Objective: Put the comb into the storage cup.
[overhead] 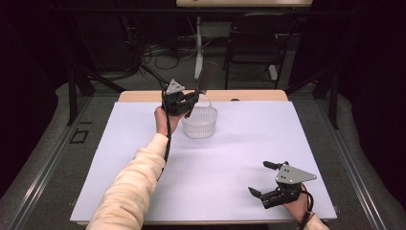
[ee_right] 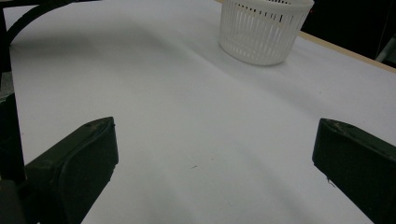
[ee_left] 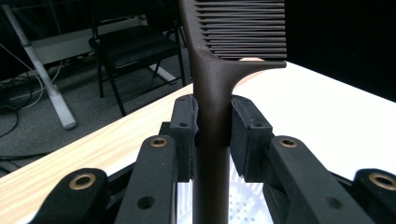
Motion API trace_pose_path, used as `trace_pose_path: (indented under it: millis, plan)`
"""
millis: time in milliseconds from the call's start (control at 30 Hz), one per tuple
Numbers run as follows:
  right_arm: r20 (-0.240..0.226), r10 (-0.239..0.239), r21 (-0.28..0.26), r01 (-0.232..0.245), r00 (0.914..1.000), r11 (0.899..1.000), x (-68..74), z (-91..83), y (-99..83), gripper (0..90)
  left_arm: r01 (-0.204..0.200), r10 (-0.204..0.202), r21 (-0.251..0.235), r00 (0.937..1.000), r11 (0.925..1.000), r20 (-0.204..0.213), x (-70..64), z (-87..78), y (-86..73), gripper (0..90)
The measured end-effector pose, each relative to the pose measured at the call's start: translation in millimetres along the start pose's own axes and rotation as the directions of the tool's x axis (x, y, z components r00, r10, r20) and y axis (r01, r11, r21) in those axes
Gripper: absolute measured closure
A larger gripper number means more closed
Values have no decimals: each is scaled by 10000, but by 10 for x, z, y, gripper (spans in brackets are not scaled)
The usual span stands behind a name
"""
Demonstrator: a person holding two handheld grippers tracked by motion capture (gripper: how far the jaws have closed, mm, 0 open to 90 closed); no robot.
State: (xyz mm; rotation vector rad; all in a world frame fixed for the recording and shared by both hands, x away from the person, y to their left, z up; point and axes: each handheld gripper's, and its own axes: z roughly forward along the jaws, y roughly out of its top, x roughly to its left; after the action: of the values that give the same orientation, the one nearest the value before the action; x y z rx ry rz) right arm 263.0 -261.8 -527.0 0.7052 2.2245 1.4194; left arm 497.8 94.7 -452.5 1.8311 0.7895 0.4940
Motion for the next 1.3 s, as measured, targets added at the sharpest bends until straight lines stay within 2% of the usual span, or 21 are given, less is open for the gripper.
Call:
trace_pose_path:
  millis: [933, 1300]
  plan:
    - [-1, 25, 6, -25, 10000, 10000, -1, 1, -1, 0, -109, 94, 289, 9986, 9995, 517, 21, 76, -108, 722]
    - [-1, 34, -10, -34, 10000, 10000, -2, -1, -2, 0, -345, 315, 430, 9971, 9985, 690, 6, 105, -137, 721]
